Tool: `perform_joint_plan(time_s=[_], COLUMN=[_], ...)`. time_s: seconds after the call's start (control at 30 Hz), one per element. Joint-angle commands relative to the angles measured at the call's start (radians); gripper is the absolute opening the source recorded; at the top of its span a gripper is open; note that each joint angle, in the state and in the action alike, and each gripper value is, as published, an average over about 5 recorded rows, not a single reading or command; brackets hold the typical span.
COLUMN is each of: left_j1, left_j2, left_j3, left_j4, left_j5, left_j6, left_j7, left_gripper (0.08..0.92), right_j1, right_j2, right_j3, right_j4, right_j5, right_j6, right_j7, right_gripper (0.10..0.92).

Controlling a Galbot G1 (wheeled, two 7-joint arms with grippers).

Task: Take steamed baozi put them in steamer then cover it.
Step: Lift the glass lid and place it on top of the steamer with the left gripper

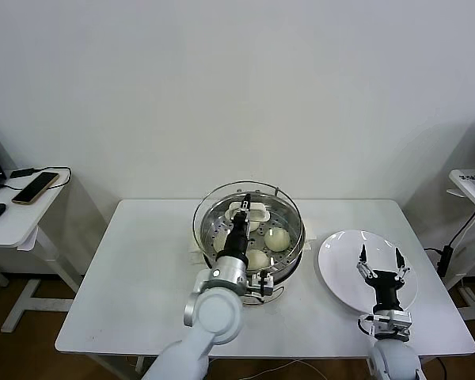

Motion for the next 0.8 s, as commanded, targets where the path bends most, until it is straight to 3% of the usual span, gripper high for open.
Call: perform_joint_plan(time_s=[0.03,0.37,0.8], left_j1=[-0.019,-0.019,-0.027], left_j2=[-0.071,-0.106,-0.114], left_j3=[0.015,0.020,0.000], left_j4=[0.081,0.106,0.165], left_j5=[0.078,0.029,0.031], left_j6=[0.052,0.058,0.049], left_j7=[0.064,-0.018,-0.042], left_gripper=[0.189,0.189,0.189], right_j1=[0.007,0.015,0.019], right_j2=[0.003,0.008,0.010], right_j3=[-0.002,-0.005,-0.007], right_j4=[-0.009,-0.023,-0.023], right_j5=[-0.007,-0.014,-0.015], right_j6=[-0.006,-0.006,-0.006], right_j7=[0.000,-0.001,0.000], right_gripper=[0.823,0.823,0.823])
